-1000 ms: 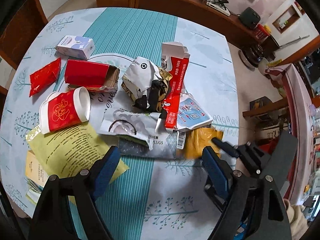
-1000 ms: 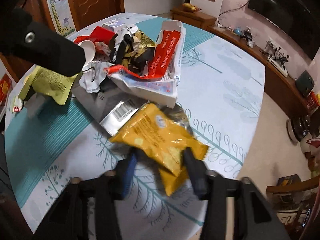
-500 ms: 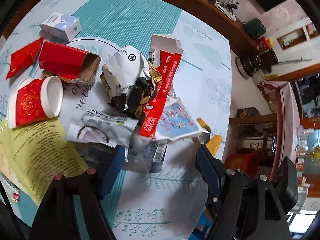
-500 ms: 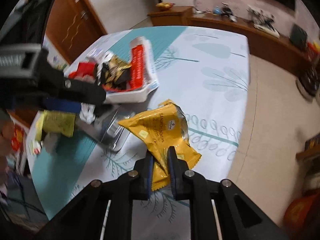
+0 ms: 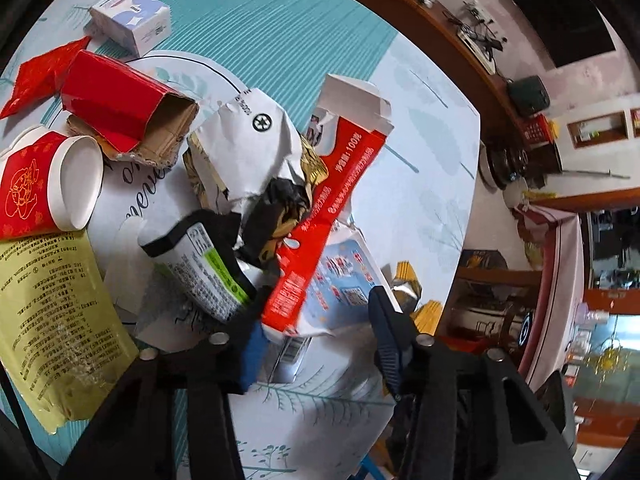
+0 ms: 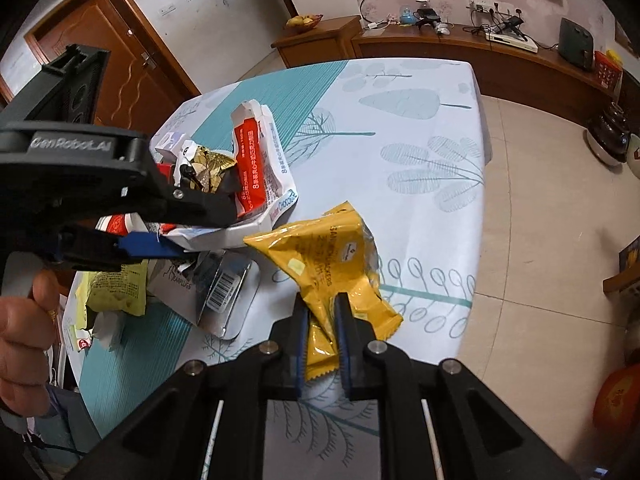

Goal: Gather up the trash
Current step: 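Grasp the yellow snack bag with the right gripper while the left grasps the red-white toothpaste box, then carry both items down to the bin and open both grippers over it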

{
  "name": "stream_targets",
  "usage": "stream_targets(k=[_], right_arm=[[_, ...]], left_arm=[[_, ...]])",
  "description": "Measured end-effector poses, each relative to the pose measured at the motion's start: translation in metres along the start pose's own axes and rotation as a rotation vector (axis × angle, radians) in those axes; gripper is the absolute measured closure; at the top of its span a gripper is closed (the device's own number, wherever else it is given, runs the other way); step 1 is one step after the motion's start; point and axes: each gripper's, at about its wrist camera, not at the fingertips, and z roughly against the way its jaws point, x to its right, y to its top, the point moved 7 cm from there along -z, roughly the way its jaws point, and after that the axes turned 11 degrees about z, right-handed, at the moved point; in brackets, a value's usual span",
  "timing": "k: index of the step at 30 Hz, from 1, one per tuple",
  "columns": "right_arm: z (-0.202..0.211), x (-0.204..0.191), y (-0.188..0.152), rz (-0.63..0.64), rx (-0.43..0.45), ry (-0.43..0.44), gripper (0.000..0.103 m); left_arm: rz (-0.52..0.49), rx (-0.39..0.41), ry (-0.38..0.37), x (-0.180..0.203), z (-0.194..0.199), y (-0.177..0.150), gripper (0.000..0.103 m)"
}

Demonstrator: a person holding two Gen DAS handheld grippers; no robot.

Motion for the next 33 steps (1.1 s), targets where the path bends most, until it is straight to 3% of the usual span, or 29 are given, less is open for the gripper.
stream_targets(k=[1,3,6,13,20,33], right_arm=[[0.0,0.0,0.0,-0.001,0.0,0.002,0.091],[-0.001,-0.001,0.0,-0.002,0.002,0.007,0.091],[-0.001,-0.003,0.0,-0.004,0.003,0.013,0.091],[0.008,-0.013,-0.002,-0.006,0.011,0.022,0.091],[0.026,-0.032,-0.012,-0.045,0.016,0.04,0.092],[0.076,-0.127,-0.049,-0.118,0.055,0.069,0.093]], left_arm=[[0.004,0.002,0.005,0.0,-0.001,0.001,0.065],[0.011,0.002,0.024,-0.001,-0.002,0.001,0.084],[0.017,-0.006,0.035,-0.003,-0.005,0.003,0.09],[-0.121,0.061,0.098,0.003,0.022,-0.005,0.092],[-0.269,0.095,0.091,-0.006,0.074,-0.038,0.092],[-0.513,0.107,0.143,-0.127,0.189,-0.107,0.092]])
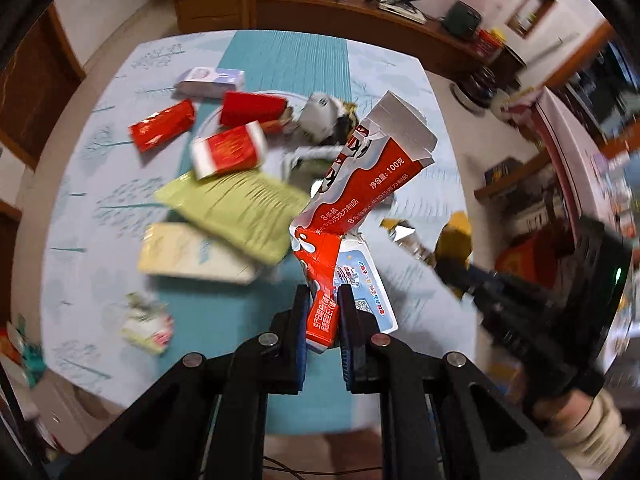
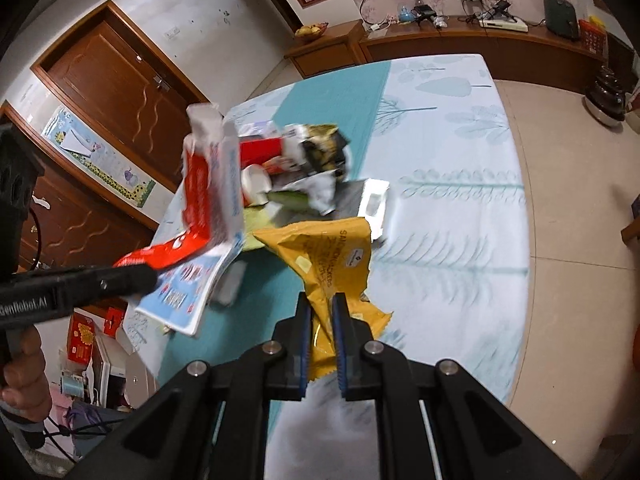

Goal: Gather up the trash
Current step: 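Carry both items down to the bin and open both grippers over it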

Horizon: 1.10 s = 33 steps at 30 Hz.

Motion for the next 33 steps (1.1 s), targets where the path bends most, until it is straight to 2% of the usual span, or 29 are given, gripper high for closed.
stream_targets(k=[4,11,16,20,25,33], right_arm=[[0.012,-0.041,-0.023,-0.034,0.029,-0.035,0.094],[0.029,-0.12,-0.072,-0.154,0.095,-0.104,0.094],[0.034,-0.173,-0.114,-0.226,0.114,-0.157,0.094],[0.031,-0.202,-0.147,-0.278,0.101,-0.179,0.094],[0.022,-0.222,-0.19,-0.334,0.042,-0.19,0.094],[-0.025,-0.208,-0.263,-0.428,-0.067,-0.196,0.094]], left_arm=[[-0.101,0.013,-0.004,-0.031,0.027,-0.034,0.092],[-0.273,0.033,-0.061,-0.083,0.07,-0.094,0.092],[-0.374,0.013,-0.091,-0.111,0.081,-0.135,0.092],[-0.429,-0.034,-0.083,-0.127,0.074,-0.169,0.092],[-0.447,-0.107,-0.08,-0.139,0.056,-0.205,0.092],[-0.474,-0.238,-0.035,-0.152,-0.02,-0.275,0.092]])
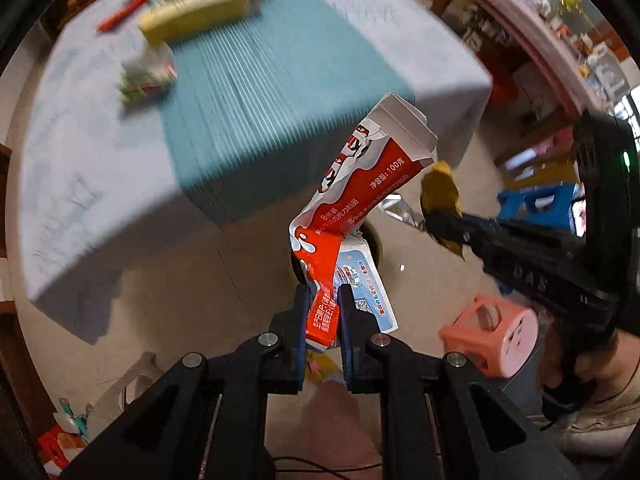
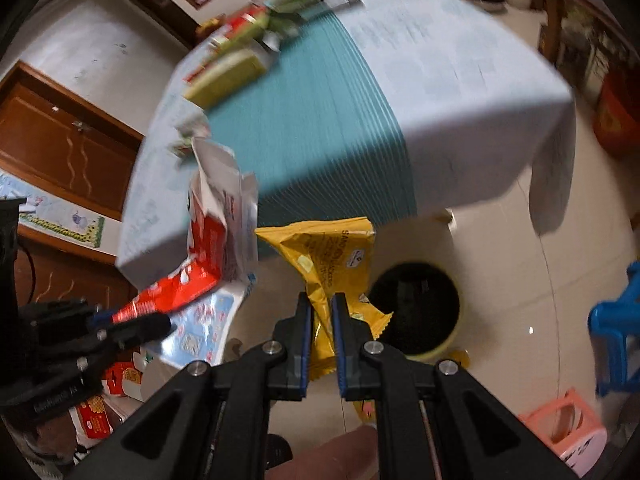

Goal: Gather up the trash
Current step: 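Carry both items down to the bin and open both grippers over it, then raise both tools back toward the table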

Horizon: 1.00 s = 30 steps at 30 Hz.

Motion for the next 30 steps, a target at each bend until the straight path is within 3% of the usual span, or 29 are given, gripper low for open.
stream_targets(k=[8,16,19,21,24,26,30], right_arm=[[-0.097,0.055,-0.049,-0.076,-0.098,-0.029,0.093],[-0.198,0.113,-0.076,-0.144,-0.157,-0.038,0.093],[-0.223,0.122,-0.074,-0.148,-0.17,-0.041,0.09],[-0.239,0.13,-0.073,-0.167,-0.174,-0.035,0.088],[-0.249,0.135,-0.071,-0.179,-0.177,-0.042,0.079],[-0.25,0.137,-0.069,-0.182,-0.171,-0.051,0.072],[-0.242,0.132,-0.066,-0.174,-0.149,-0.036,0.062]], left_arm=[[-0.035,-0.064,0.064,0.008,-0.121,-0.029,0.092],[0.008,-0.089,0.077,0.006,-0.224,-0.02,0.091],[0.025,-0.083,0.085,0.006,-0.247,-0.015,0.076],[0.049,-0.069,0.089,0.004,-0.255,-0.011,0.048],[0.075,-0.014,0.099,0.0,-0.256,-0.006,0.031],[0.078,0.005,0.109,-0.004,-0.25,-0.002,0.024],[0.075,0.032,0.132,-0.007,-0.24,-0.004,0.024]])
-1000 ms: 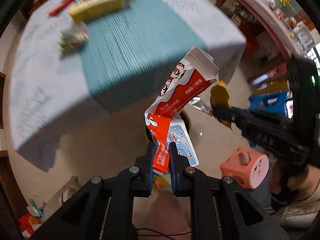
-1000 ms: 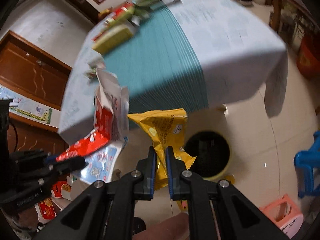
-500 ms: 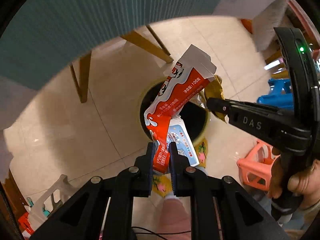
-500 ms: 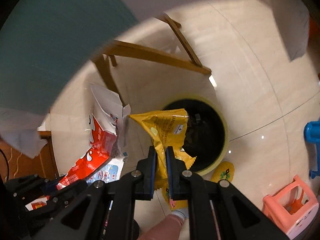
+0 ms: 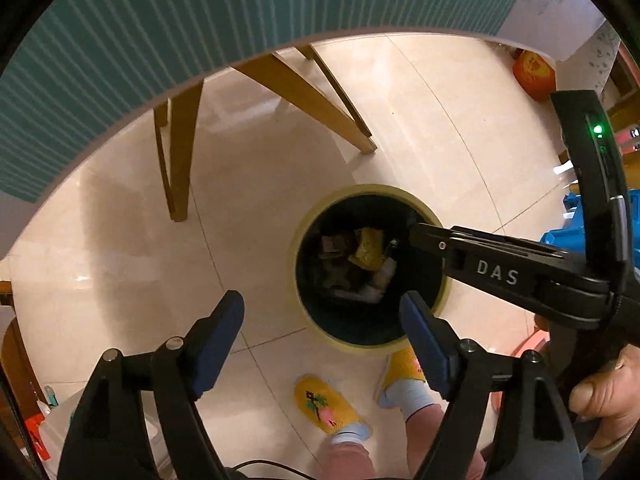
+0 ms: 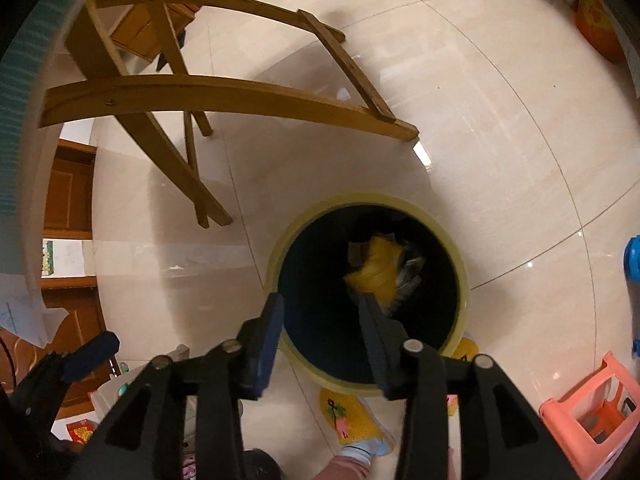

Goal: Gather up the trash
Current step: 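Raise both tools back toward the table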

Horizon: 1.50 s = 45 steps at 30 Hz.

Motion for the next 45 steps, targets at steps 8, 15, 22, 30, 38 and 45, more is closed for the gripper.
stream_targets(k=[8,15,22,30,38,45], right_arm=[[0.031,-0.012,0.001,0.042,0.007,-0.015,0.062],[0.089,-0.042,-0.005,0.081,0.028,-0.012,0.062],[0.166,-0.084,-0.011,0.125,0.076,-0.004,0.062],[0.252,-0.133,-0.008,0.197,0.17,-0.005,0.062],[0.329,-0.179,0.002,0.265,0.311,-0.032,0.062],[0.375,-0.217,0.013,0.31,0.438,-0.059,0.062]], left_arm=[[0.056,0.029,0.01,-0.01,0.048,0.003,0.024],[0.072,0.07,0.01,-0.029,0.12,0.004,0.024],[0.08,0.158,-0.009,-0.044,0.22,0.005,0.024],[0.14,0.272,-0.057,-0.072,0.316,0.022,0.024],[0.164,0.426,-0.094,-0.104,0.396,0.035,0.024],[0.164,0.486,-0.105,-0.116,0.432,0.05,0.024]])
